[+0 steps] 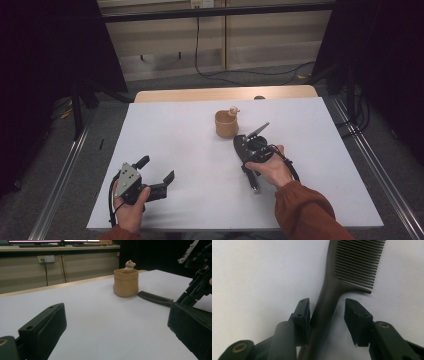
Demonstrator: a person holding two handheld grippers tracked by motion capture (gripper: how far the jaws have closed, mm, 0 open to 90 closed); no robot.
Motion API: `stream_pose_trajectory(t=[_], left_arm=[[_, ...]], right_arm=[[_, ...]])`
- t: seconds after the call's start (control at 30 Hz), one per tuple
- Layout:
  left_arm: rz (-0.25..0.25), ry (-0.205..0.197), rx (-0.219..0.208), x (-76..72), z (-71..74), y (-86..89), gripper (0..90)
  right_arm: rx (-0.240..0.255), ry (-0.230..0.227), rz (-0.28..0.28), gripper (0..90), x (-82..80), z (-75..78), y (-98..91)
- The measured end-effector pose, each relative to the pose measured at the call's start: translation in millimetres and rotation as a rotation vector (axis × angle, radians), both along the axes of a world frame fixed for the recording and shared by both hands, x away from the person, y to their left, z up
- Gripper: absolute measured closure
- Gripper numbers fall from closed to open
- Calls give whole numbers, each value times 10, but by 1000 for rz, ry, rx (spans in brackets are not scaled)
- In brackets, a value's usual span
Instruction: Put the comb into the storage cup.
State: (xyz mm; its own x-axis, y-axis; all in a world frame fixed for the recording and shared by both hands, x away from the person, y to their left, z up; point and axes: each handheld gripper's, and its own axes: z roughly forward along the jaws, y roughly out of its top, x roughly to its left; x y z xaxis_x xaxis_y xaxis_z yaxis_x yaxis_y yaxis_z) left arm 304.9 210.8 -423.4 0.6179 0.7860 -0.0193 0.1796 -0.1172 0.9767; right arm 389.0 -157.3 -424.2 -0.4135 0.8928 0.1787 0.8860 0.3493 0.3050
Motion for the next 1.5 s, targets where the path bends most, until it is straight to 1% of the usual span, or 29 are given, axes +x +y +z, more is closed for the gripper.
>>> stream_pose_trajectory(t=[0.07,0.23,0.33,0.4,0.43,0.77,0.97,1.0,1.1,1.23,1.3,1.43,1.5], left_arm=[[0,-2,10,-1,2,0,21],[-4,0,5,-2,4,-10,21],[-4,-1,7,1,4,-6,22],[-2,-1,5,1,4,-6,21],[-1,-1,0,1,3,-8,21],[-4,-1,6,3,3,-6,21],[-5,-1,8,3,3,-6,22],[-5,-1,8,2,3,-6,21],[-4,-1,8,4,2,-5,21],[-5,-1,9,4,2,-6,21],[-4,0,8,4,2,-6,21],[-6,0,10,3,1,-7,22],[-6,0,9,3,1,-8,21]], right_arm=[[-10,6,-4,574,12,2,7],[-43,6,-11,606,16,6,46],[-50,6,-19,652,23,6,36],[-41,6,-32,678,27,3,17],[-38,8,-41,680,29,3,10],[-10,21,-66,696,41,2,-32],[26,40,-86,721,54,0,-88],[29,38,-92,729,51,-2,-95],[46,39,-94,732,46,-4,-128],[45,37,-88,732,29,1,-136],[51,41,-80,732,16,3,-145],[68,35,-66,733,-25,25,-147],[70,33,-58,733,-43,41,-139]])
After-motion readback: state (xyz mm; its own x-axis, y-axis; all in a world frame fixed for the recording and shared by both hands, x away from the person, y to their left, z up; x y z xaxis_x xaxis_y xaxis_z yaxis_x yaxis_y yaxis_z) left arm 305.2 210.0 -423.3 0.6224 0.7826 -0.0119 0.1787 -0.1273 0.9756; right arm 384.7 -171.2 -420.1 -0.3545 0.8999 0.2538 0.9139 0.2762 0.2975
